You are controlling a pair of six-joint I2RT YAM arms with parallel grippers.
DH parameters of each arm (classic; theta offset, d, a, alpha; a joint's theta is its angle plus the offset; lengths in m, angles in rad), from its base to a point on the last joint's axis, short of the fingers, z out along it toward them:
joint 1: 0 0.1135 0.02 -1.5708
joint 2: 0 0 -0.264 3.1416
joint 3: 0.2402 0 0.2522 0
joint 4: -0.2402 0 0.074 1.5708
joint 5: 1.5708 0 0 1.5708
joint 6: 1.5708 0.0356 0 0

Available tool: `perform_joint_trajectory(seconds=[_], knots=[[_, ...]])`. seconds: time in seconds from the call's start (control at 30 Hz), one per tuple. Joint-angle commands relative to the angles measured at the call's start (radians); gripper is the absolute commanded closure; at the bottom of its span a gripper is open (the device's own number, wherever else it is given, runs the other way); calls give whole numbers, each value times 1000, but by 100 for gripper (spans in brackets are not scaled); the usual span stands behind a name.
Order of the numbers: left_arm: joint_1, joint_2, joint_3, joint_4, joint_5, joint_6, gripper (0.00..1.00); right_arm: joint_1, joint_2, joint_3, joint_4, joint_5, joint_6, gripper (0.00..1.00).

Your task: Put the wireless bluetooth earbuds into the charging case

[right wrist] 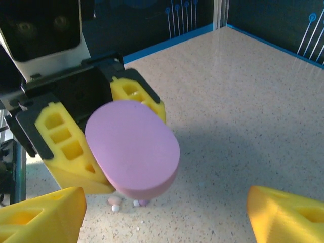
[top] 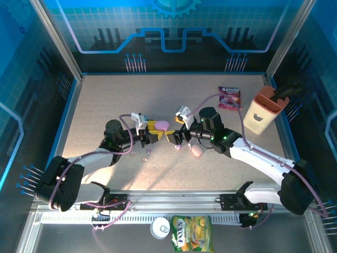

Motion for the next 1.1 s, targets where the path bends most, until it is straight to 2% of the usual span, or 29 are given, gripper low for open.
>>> perform_joint_trajectory(seconds=[0.0,0.27,0.53,0.77,0.97,1.07], knots=[[9,-25,-14,-2,45,15,61,12,12,35,56,33,7,17],[9,-24,-20,-3,55,18,61,6,34,55,94,112,10,18],[9,-32,-16,-21,48,16,61,7,55,82,63,-2,-44,17],[9,-35,-13,-28,62,23,61,1,78,118,47,104,-31,18],[9,-34,9,-66,51,29,61,2,71,111,67,-58,-79,17],[10,-31,15,-65,48,26,61,8,79,110,35,-76,-112,16]])
